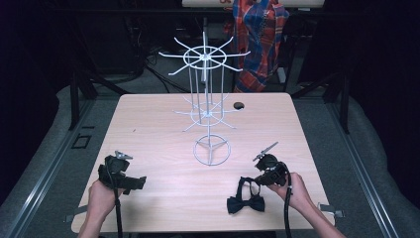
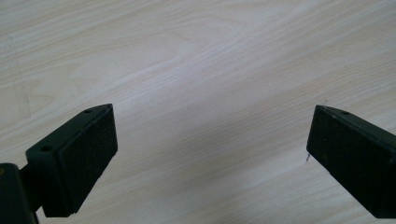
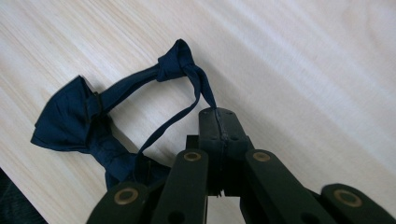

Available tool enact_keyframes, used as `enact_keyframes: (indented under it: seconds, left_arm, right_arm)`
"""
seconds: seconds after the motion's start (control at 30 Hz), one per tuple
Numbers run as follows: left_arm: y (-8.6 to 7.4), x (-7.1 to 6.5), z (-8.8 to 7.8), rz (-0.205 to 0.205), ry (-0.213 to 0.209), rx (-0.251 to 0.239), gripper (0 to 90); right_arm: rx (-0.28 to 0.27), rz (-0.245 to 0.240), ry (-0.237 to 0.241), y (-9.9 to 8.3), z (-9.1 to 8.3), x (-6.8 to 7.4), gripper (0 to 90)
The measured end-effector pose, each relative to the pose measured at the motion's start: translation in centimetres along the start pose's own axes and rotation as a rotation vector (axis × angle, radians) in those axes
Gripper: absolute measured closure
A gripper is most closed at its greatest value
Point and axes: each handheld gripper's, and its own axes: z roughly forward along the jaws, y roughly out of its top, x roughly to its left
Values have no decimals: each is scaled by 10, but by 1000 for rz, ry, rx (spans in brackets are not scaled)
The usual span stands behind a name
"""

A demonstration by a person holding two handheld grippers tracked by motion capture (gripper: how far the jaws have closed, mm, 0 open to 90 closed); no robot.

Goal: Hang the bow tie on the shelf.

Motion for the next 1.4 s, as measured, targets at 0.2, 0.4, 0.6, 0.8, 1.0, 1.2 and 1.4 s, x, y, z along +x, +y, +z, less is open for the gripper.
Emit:
enact_keyframes:
  seconds: [0.2, 0.4, 0.6, 0.8, 1.0, 1.2, 1.4]
  left_arm:
    - [1, -2, -1, 16, 5, -12, 23]
    - [2, -4, -1, 48, 8, -20, 26]
    - [2, -6, -2, 63, 5, -30, 26]
    - [2, -5, -3, 64, 7, -24, 27]
    - [2, -6, -3, 75, 0, -23, 26]
    - [2, -7, -2, 75, 0, -18, 26]
    - [2, -8, -2, 81, -2, -15, 26]
  right_arm:
    - [-62, -36, -40, 1, -12, 4, 900]
    - [-178, -85, -78, 1, -27, 8, 900]
    - [-212, -127, -97, 3, -35, 14, 900]
    - [-221, -156, -125, 11, -42, 17, 900]
    - [-235, -166, -134, 15, -48, 18, 900]
    - [-243, -181, -143, 17, -52, 19, 900]
    - [-288, -165, -140, 18, -63, 17, 900]
